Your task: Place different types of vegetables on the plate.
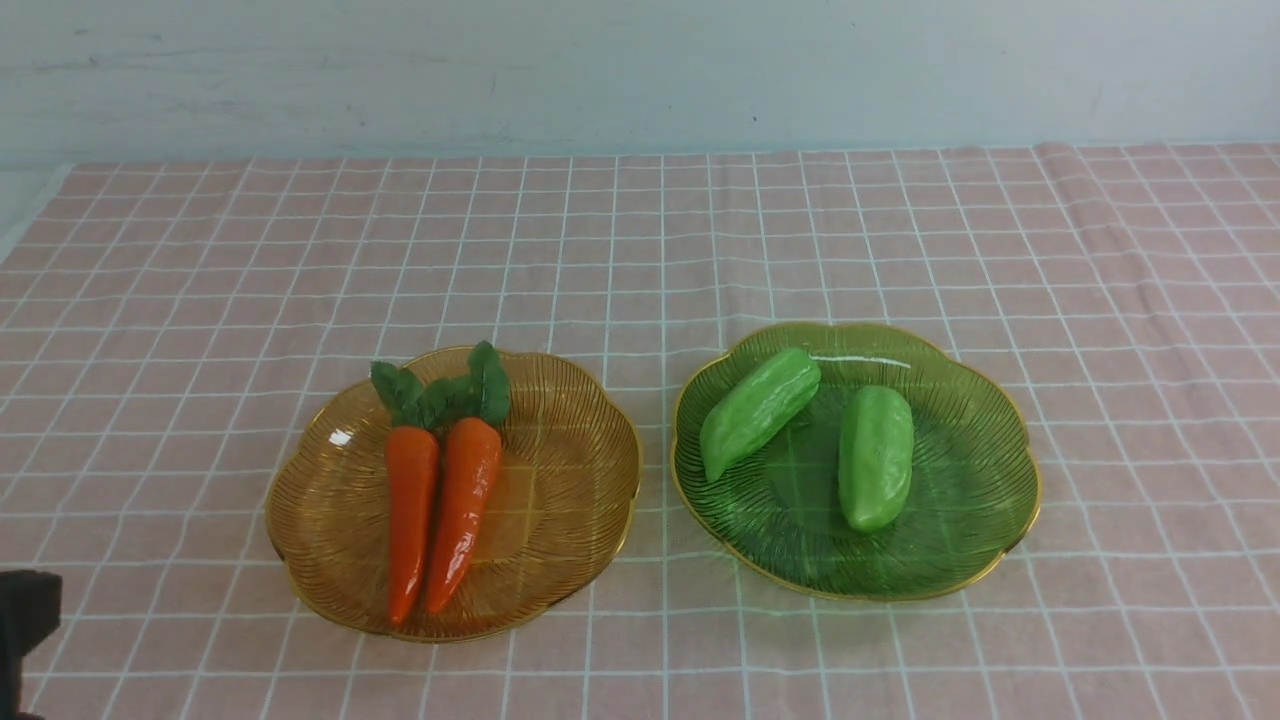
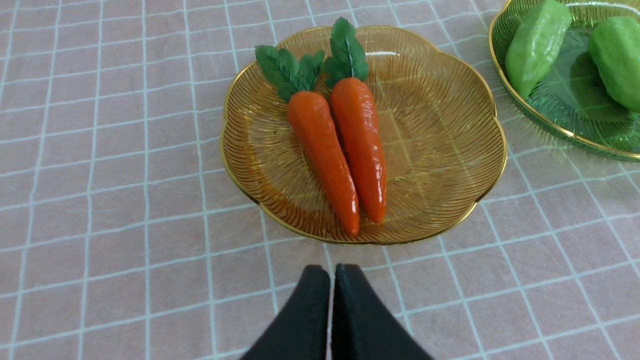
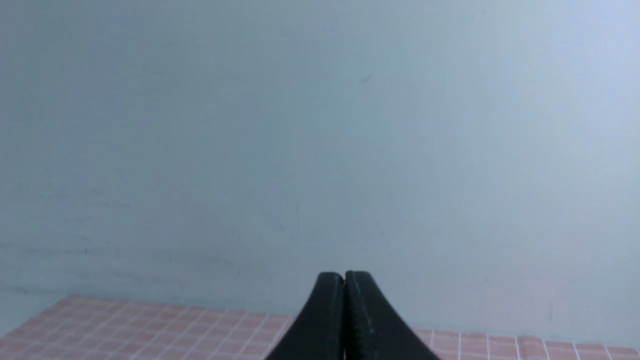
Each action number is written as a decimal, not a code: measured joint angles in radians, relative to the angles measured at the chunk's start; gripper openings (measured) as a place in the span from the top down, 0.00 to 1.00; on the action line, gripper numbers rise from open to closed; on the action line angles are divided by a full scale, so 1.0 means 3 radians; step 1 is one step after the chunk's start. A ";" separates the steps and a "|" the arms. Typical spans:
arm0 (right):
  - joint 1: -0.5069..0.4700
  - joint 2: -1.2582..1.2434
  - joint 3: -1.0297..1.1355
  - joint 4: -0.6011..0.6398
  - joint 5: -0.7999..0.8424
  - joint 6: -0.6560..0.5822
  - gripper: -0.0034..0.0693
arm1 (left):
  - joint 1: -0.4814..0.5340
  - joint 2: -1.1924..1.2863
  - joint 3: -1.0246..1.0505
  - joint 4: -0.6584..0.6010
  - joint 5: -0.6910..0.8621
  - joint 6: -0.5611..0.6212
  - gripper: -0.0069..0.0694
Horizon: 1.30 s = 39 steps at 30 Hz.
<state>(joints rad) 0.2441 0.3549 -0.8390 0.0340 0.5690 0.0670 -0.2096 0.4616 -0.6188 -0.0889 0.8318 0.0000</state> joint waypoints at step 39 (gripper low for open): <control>0.0000 -0.1217 0.1597 -0.0037 -0.1191 0.0083 0.97 | 0.0000 -0.1322 0.0411 -0.0196 -0.0331 0.0258 0.91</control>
<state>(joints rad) 0.2441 -0.0102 -0.3599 0.0230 0.2118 0.0917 -0.2096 0.0650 -0.4955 -0.1476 0.7324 0.0774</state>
